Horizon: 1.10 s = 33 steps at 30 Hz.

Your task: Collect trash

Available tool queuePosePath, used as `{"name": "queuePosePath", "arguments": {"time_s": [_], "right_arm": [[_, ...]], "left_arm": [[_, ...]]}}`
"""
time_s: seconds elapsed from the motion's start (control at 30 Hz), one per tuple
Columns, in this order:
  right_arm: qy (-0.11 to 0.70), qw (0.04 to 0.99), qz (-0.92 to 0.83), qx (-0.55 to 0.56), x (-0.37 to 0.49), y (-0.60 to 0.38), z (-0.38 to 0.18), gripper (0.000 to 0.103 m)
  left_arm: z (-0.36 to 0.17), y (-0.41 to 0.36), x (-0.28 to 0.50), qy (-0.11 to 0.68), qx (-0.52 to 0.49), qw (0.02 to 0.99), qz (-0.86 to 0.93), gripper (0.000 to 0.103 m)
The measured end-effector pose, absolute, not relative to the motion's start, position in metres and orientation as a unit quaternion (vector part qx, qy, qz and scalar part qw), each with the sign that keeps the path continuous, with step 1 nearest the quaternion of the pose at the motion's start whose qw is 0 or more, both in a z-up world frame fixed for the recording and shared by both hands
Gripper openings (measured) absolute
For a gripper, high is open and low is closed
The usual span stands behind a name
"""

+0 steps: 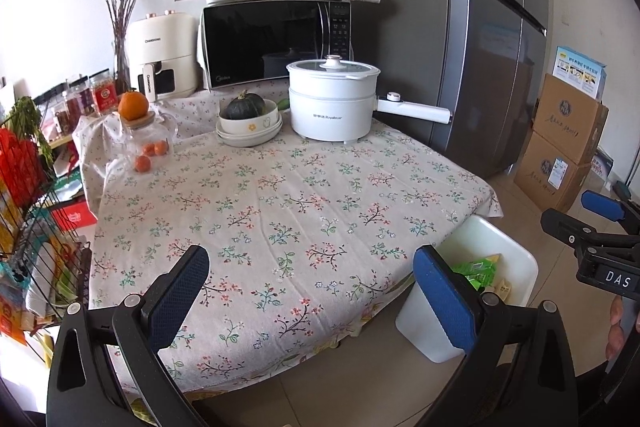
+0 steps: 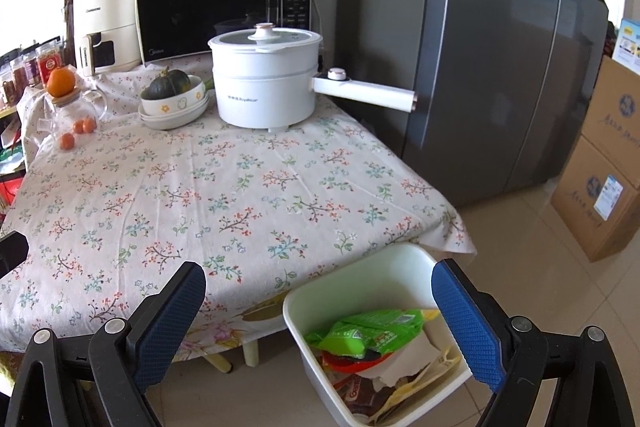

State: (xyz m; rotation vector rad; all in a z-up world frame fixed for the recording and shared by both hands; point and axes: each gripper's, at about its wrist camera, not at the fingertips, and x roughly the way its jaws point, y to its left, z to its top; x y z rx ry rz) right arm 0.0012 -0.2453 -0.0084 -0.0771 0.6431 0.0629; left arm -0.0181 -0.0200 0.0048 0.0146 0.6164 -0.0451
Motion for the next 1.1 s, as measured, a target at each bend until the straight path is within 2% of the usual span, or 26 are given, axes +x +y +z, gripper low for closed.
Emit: {"name": "queuePosePath", "arguments": {"time_s": [1.1], "right_arm": [[0.314, 0.948, 0.035, -0.039, 0.0012, -0.2438, -0.0070, 0.095]], "left_arm": [[0.0008, -0.0197, -0.0163, 0.307, 0.009, 0.951, -0.021, 0.103]]}}
